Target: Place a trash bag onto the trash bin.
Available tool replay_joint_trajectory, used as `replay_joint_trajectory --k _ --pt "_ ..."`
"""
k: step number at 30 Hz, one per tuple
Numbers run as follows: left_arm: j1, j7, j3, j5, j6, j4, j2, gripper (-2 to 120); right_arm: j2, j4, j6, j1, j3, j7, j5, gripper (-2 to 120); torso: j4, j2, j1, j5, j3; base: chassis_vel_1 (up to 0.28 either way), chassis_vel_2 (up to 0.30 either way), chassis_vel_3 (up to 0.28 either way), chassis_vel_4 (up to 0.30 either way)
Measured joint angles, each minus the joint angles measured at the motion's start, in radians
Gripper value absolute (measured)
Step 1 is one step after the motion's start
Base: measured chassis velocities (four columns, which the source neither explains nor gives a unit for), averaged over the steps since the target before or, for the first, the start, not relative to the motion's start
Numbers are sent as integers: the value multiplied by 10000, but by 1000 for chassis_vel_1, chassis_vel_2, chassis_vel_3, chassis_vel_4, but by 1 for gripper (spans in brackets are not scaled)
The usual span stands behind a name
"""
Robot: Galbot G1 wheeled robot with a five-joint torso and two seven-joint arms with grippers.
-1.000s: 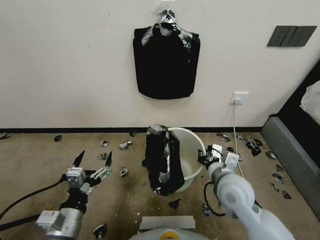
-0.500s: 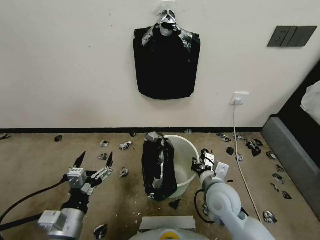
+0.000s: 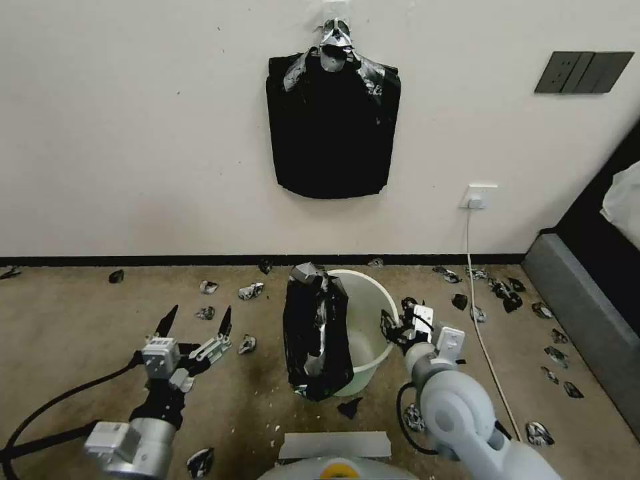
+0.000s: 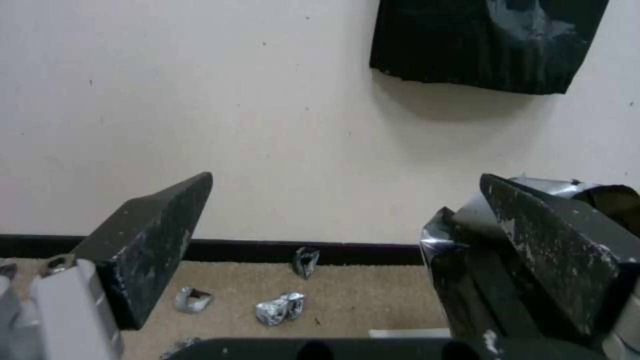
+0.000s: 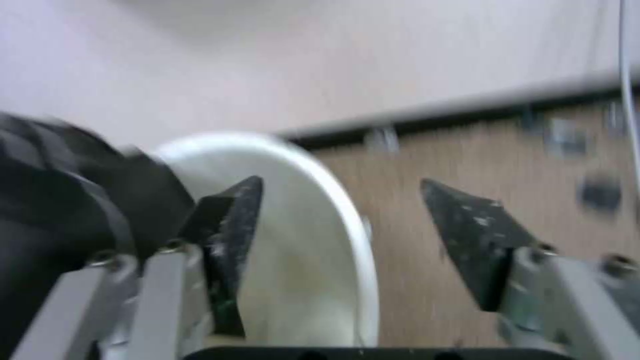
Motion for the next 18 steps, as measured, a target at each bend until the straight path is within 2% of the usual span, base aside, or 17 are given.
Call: replay_joint_trajectory --k 1,3,4,5,10,13,15,18 --pt "-10 -16 24 12 2 16 -8 100 -322 400 12 -76 4 -419 -421 73 -1 0 0 0 0 0 0 0 0" --pt "-10 -25 35 22 6 20 -9 100 -455 540 13 -88 0 -588 -562 77 -1 0 0 1 0 0 0 0 0" --pt "-11 -66 68 77 19 29 -15 100 -768 848 -20 -75 -34 -1015 -818 84 -1 0 0 1 0 0 0 0 0" --pt "-9 -125 102 161 49 47 -19 100 -1153 1171 -289 72 -139 -1619 -937 85 -2 0 0 2 0 0 0 0 0" --pt "-7 -165 137 231 72 63 -32 100 -1469 1423 -745 415 -297 -2124 -756 97 -2 0 0 -1 0 0 0 0 0" --pt "-4 -206 199 390 146 67 -67 100 -1831 1575 -1750 1588 -898 -2273 570 100 0 0 0 1 1 0 0 0 0" --pt "-4 -209 211 430 160 67 -79 100 -1876 1568 -1905 1876 -1065 -2194 870 100 -1 0 0 1 1 0 0 0 0" --pt "-12 -238 247 604 228 42 -145 100 -1948 1276 -2452 3279 -2062 -1396 2069 100 2 0 0 0 1 0 0 0 0"
